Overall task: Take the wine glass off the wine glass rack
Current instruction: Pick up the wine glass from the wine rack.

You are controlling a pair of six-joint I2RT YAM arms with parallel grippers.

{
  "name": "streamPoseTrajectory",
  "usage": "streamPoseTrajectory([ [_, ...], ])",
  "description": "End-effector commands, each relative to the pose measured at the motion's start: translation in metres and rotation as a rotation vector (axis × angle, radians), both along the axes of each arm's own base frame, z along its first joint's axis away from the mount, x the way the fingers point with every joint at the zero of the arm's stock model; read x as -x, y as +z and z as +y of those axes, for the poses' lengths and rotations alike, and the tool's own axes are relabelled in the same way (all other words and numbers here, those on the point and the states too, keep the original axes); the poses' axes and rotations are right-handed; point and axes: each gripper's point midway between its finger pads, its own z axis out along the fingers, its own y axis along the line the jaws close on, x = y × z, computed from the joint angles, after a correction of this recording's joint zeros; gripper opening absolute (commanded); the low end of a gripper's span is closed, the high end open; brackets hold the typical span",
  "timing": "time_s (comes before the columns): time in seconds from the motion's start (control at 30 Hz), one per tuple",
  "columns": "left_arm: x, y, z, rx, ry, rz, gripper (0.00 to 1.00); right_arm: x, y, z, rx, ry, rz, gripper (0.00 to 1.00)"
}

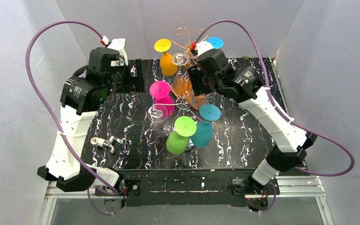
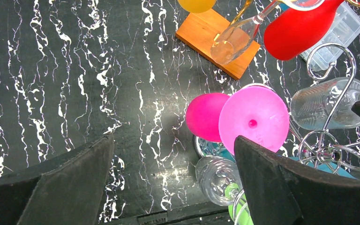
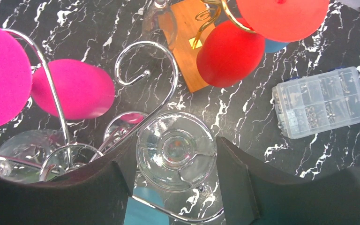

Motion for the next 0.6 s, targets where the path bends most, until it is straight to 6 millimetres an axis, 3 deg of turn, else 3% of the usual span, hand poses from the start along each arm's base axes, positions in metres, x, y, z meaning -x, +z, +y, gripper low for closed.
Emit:
streamPoseTrajectory([
  [0.0,0.003,0.002,0.002,-0.005,-0.009,-0.009,0.99,-0.018,0.041,-0.002,-0.078,-0.070,-0.138,0.37],
  [0.57,0.004,0.006,-0.011,0.034,-0.079,-0.023,0.99,-0.028,0.049,-0.029,-0.033,-0.212,-0.203,0.37],
])
